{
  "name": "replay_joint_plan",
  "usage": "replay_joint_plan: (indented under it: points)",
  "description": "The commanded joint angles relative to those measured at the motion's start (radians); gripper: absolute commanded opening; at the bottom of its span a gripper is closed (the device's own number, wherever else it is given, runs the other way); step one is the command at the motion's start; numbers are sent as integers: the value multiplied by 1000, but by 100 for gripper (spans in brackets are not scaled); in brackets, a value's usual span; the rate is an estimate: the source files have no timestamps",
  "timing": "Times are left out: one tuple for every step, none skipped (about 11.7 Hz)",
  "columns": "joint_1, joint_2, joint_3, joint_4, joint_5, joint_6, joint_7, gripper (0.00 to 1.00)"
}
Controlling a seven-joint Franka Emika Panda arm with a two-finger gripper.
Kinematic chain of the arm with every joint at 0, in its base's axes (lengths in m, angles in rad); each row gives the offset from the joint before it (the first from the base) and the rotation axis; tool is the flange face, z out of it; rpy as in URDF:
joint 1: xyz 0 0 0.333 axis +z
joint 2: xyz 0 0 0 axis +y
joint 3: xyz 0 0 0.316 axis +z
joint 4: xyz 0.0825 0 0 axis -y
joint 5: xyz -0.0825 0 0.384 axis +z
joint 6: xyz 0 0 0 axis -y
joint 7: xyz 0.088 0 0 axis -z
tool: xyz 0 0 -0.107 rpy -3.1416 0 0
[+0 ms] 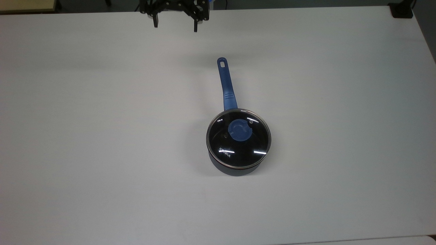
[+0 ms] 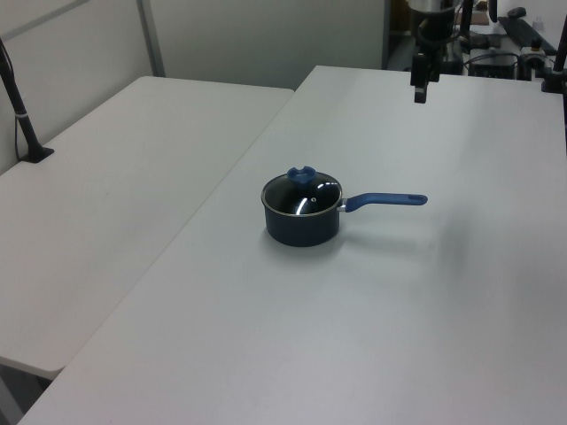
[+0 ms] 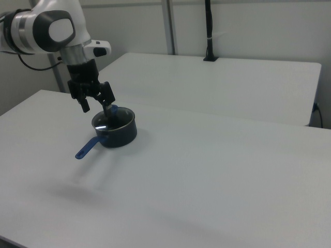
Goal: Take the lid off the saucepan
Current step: 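Move the open gripper over the blue knob of the glass lid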
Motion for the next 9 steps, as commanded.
replay_joint_plan:
  points:
    - [0,-3,-8,5,6,-20,9,100]
    - [0,-1,-8,5,6,-20,9,100]
    - [2,2,-8,5,6,-19,7,100]
    - [2,8,-7,6,8,-15,6,100]
    - [3,14,-7,6,11,4,3,100]
    - [5,16,-7,5,11,14,3,100]
    - [5,17,-7,6,11,18,-13,100]
    - [5,26,-7,8,12,30,-52,100]
    - [8,46,-5,22,15,73,-97,100]
